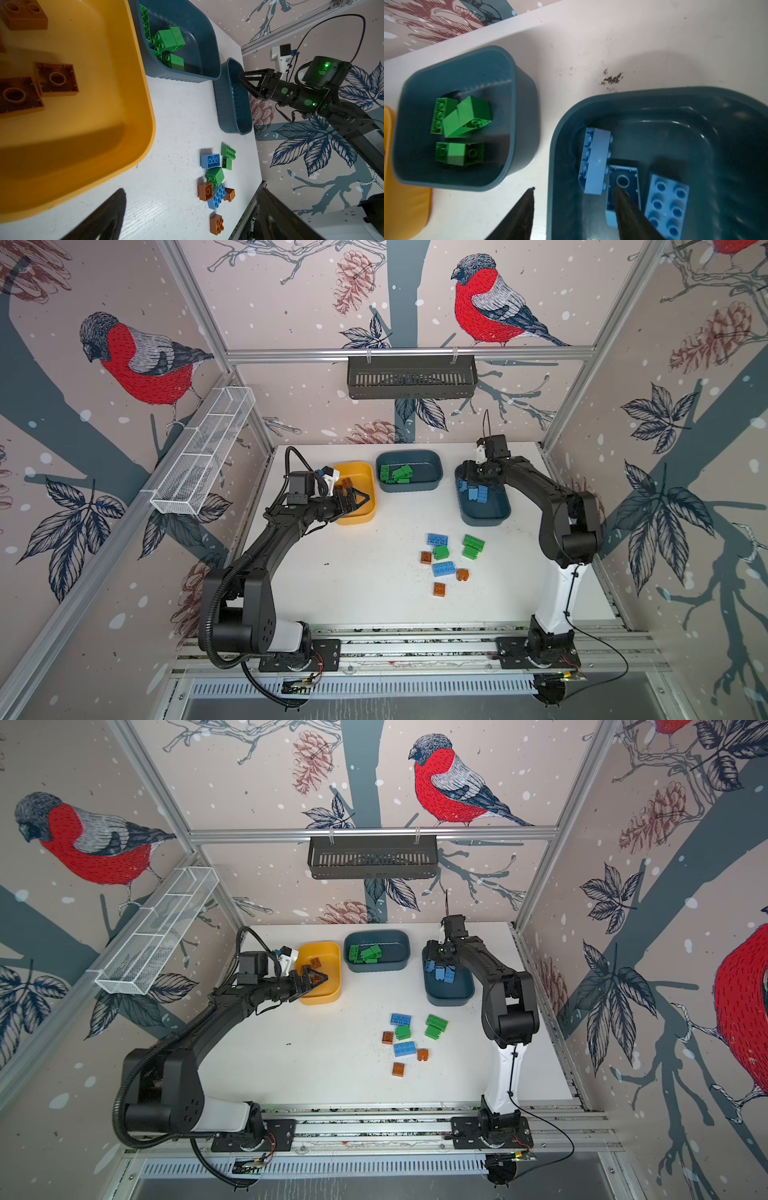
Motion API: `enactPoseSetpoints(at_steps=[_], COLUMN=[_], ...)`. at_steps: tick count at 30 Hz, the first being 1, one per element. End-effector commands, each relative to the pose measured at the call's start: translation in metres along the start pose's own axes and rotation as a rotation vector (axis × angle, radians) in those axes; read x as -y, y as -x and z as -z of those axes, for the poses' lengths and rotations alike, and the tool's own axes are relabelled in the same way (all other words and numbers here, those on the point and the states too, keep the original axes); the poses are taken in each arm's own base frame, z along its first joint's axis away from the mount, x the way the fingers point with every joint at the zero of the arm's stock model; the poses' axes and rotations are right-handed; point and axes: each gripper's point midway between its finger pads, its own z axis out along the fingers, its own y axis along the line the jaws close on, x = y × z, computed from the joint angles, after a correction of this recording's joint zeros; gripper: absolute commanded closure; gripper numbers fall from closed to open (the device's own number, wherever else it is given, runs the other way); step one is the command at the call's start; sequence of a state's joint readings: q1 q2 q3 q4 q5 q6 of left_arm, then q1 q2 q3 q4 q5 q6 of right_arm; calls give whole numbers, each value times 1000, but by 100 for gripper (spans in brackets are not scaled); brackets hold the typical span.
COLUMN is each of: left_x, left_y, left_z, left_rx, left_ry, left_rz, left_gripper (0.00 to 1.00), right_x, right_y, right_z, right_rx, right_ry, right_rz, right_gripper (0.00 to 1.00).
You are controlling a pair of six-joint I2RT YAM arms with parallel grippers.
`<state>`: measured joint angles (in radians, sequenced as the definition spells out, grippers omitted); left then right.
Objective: Sort the legos into containers by color
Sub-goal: 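Return the right gripper to the pile and grasp another blue brick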
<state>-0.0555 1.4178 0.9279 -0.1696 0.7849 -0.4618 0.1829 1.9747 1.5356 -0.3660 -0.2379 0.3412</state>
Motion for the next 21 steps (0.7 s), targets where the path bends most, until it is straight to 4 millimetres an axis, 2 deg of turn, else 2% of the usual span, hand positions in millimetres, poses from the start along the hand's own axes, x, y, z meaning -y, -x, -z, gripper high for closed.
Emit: enactPoseSetpoints(at_steps=[1,5,9,14,17,21], left_x=[5,3,1,-1,-1,-3], left_y=[3,3,2,0,-2,-7], left_z=[0,-2,-4,-5,-4,-4], left_rx=[5,5,4,-1,0,-6], left_ry=[-22,-26,-32,-32,-32,-29], left_rz=[-31,-26,-18,-18,-18,-18], left_gripper=[3,3,3,3,3,3], right_x=[-14,-30,-41,-61,-87,-109], right_y=[-15,-50,-83,-128,-149,-179], right_z=[21,45,63,67,64,59], right_rx=[-16,-52,-73,-119,-143,-205], right_ry=[47,57,29,-21,48,102], right_rz=[-36,-51,-64,-23,108,438], right_gripper=[31,23,21,22,23,22])
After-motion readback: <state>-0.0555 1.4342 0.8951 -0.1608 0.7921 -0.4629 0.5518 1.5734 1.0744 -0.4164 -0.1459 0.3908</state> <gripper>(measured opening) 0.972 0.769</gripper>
